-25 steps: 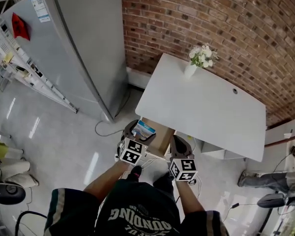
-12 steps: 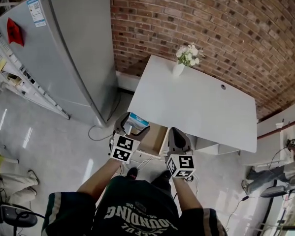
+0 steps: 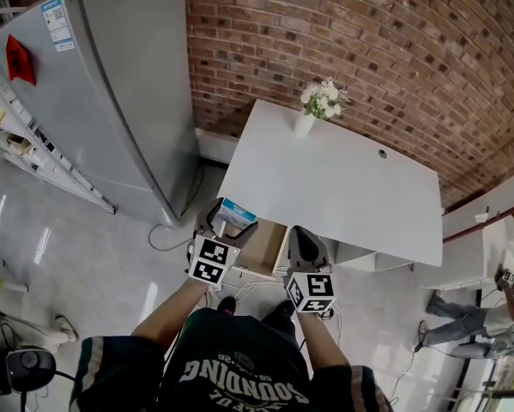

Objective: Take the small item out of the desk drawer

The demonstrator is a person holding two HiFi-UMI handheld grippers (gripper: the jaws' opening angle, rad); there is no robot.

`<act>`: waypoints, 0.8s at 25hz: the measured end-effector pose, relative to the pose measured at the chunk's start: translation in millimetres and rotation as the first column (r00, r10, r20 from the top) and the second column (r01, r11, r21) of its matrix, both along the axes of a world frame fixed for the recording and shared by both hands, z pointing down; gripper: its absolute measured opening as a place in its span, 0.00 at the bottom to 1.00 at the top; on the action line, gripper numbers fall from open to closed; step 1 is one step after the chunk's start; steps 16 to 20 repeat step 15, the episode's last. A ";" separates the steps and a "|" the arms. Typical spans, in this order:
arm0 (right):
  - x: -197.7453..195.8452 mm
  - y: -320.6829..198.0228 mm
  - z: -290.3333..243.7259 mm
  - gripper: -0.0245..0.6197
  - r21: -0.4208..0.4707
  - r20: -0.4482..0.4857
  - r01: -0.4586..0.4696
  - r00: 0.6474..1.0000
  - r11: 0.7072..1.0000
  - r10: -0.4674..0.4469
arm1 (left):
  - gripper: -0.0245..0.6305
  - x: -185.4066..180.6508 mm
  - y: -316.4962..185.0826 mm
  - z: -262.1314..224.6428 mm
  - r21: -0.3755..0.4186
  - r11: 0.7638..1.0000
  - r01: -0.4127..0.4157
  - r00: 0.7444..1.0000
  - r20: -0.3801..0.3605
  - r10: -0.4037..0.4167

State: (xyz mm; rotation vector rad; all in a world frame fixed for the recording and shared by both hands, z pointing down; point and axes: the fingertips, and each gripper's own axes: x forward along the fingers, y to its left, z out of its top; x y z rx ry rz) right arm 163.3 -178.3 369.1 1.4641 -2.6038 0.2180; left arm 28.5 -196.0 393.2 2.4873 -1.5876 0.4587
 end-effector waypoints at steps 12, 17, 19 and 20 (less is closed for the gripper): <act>-5.1 -5.2 -0.5 0.08 0.000 -0.018 0.014 1.000 1.000 -0.014 | 0.70 -0.6 -6.8 3.1 0.003 1.000 -0.012 1.000 -0.003 0.012; -5.2 -3.9 1.8 0.08 -0.007 -0.025 0.014 1.000 1.000 -0.014 | 0.70 -0.5 -4.9 6.8 -0.007 1.000 -0.011 1.000 -0.006 0.011; -5.2 -3.9 1.8 0.08 -0.007 -0.025 0.014 1.000 1.000 -0.014 | 0.70 -0.5 -4.9 6.8 -0.007 1.000 -0.011 1.000 -0.006 0.011; -5.2 -3.9 1.8 0.08 -0.007 -0.025 0.014 1.000 1.000 -0.014 | 0.70 -0.5 -4.9 6.8 -0.007 1.000 -0.011 1.000 -0.006 0.011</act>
